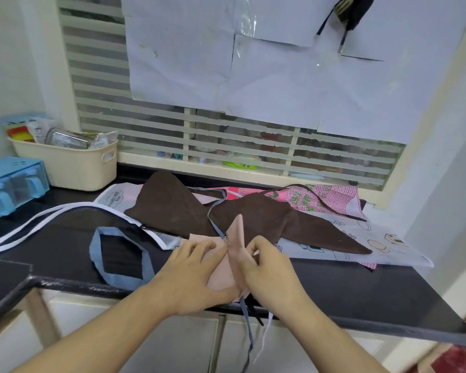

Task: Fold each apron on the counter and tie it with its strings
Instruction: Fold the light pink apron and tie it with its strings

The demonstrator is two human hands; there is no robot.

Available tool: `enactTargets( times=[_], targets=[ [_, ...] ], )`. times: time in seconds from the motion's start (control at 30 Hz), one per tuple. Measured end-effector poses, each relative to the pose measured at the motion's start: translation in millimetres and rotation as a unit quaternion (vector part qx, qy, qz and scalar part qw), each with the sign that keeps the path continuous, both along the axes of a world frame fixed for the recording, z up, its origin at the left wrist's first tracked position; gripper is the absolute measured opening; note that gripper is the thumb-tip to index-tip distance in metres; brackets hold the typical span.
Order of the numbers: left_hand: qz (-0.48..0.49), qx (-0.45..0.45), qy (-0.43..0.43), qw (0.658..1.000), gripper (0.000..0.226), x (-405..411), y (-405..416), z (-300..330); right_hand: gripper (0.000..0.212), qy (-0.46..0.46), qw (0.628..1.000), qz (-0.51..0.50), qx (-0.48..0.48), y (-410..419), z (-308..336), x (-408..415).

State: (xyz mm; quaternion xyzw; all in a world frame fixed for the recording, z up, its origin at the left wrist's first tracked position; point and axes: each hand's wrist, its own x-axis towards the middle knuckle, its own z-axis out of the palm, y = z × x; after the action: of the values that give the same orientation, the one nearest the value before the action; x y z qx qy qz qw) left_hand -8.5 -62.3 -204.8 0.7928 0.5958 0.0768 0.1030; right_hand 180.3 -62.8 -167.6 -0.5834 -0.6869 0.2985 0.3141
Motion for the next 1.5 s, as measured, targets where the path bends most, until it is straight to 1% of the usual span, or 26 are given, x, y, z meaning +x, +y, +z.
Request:
enactTargets(
  times=[0.07, 0.13, 0.2, 0.3, 0.4, 0.5, 0.57, 0.6, 0.63, 0.67, 0.7, 0.73, 0.8, 0.83, 0.93, 1.03, 1.1, 1.13, 1.17, 1.2, 1.23, 1.27, 1.33, 1.37, 1.43, 1.5],
  targets=[
    [0.0, -0.015, -0.016, 1.0, 0.093, 0, -2, 5, 0.013, 0.015, 0.999, 0.003, -0.031, -1, -6, -2],
    [0.004, -0.048, -0.025, 0.999, 0.092, -1, 3, 7, 0.024, -0.01, 0.997, 0.009, -0.071, -1, -13, 2],
    [0.02, -0.106, -0.073, 0.992, 0.087, -8, 12, 12, 0.032, -0.038, 0.997, 0.013, -0.065, -1, -16, 3],
    [0.045, -0.178, -0.195, 0.964, 0.077, -19, 22, 20, 0.041, -0.04, 0.999, 0.015, 0.018, -5, -14, -8],
    [0.06, -0.149, -0.263, 0.951, 0.068, -22, 24, 18, 0.035, -0.034, 0.992, 0.022, 0.118, -11, -15, -25],
    [0.14, -0.14, -0.381, 0.903, 0.048, -30, 29, 11, 0.027, -0.078, 0.98, 0.059, 0.176, -15, -34, -42],
    [0.175, -0.124, -0.445, 0.869, 0.04, -39, 32, 8, 0.034, -0.126, 0.968, 0.069, 0.207, -17, -55, -47],
    [0.201, -0.112, -0.496, 0.837, 0.036, -45, 35, 6, 0.039, -0.147, 0.962, 0.07, 0.219, -18, -64, -47],
    [0.226, -0.103, -0.56, 0.79, 0.034, -49, 36, 5, 0.043, -0.166, 0.958, 0.071, 0.225, -19, -70, -47],
    [0.239, -0.098, -0.599, 0.758, 0.027, -51, 37, 5, 0.044, -0.185, 0.954, 0.072, 0.224, -21, -72, -48],
    [0.229, -0.104, -0.612, 0.75, 0.023, -51, 36, 5, 0.044, -0.201, 0.951, 0.075, 0.223, -23, -70, -49],
    [0.214, -0.105, -0.582, 0.777, 0.02, -50, 36, 5, 0.045, -0.216, 0.948, 0.081, 0.22, -24, -68, -49],
    [0.233, -0.063, -0.473, 0.847, 0.006, -47, 37, -3, 0.049, -0.244, 0.941, 0.107, 0.209, -28, -66, -48],
    [0.25, -0.033, -0.423, 0.87, 0.009, -44, 37, -6, 0.054, -0.253, 0.939, 0.127, 0.197, -31, -65, -47],
    [0.252, 0.059, -0.357, 0.898, 0.027, -31, 35, -13, 0.075, -0.288, 0.933, 0.163, 0.141, -37, -66, -43],
    [0.224, 0.13, -0.321, 0.911, 0.049, -22, 27, -13, 0.083, -0.321, 0.923, 0.159, 0.138, -39, -69, -42],
    [0.209, 0.2, -0.264, 0.92, 0.052, -19, 18, -7, 0.093, -0.351, 0.909, 0.159, 0.159, -39, -71, -42],
    [0.173, 0.232, -0.233, 0.928, 0.049, -18, 13, -3, 0.098, -0.358, 0.906, 0.158, 0.162, -39, -72, -41],
    [0.118, 0.239, -0.208, 0.941, 0.044, -15, 8, 1, 0.1, -0.357, 0.907, 0.16, 0.158, -38, -73, -41],
    [0.069, 0.221, -0.188, 0.955, 0.035, -12, 1, 5, 0.101, -0.353, 0.909, 0.163, 0.152, -38, -73, -41],
    [0.038, 0.175, -0.159, 0.971, 0.024, -11, -4, 3, 0.101, -0.345, 0.912, 0.167, 0.145, -39, -72, -42],
    [0.013, 0.122, -0.126, 0.984, 0.027, -10, -7, -1, 0.1, -0.336, 0.915, 0.169, 0.148, -40, -71, -42],
    [-0.018, 0.031, -0.041, 0.998, 0.068, -14, -9, -12, 0.1, -0.334, 0.914, 0.175, 0.148, -42, -68, -41],
    [-0.019, 0.003, -0.018, 1.0, 0.074, -17, -5, -13, 0.1, -0.332, 0.915, 0.179, 0.144, -42, -66, -41],
    [-0.025, -0.025, 0.012, 0.999, 0.069, -22, 3, -15, 0.096, -0.305, 0.921, 0.197, 0.141, -44, -62, -36],
    [-0.028, -0.007, 0.049, 0.998, 0.082, -21, 4, -18, 0.084, -0.265, 0.929, 0.219, 0.134, -44, -54, -29]
  ],
)
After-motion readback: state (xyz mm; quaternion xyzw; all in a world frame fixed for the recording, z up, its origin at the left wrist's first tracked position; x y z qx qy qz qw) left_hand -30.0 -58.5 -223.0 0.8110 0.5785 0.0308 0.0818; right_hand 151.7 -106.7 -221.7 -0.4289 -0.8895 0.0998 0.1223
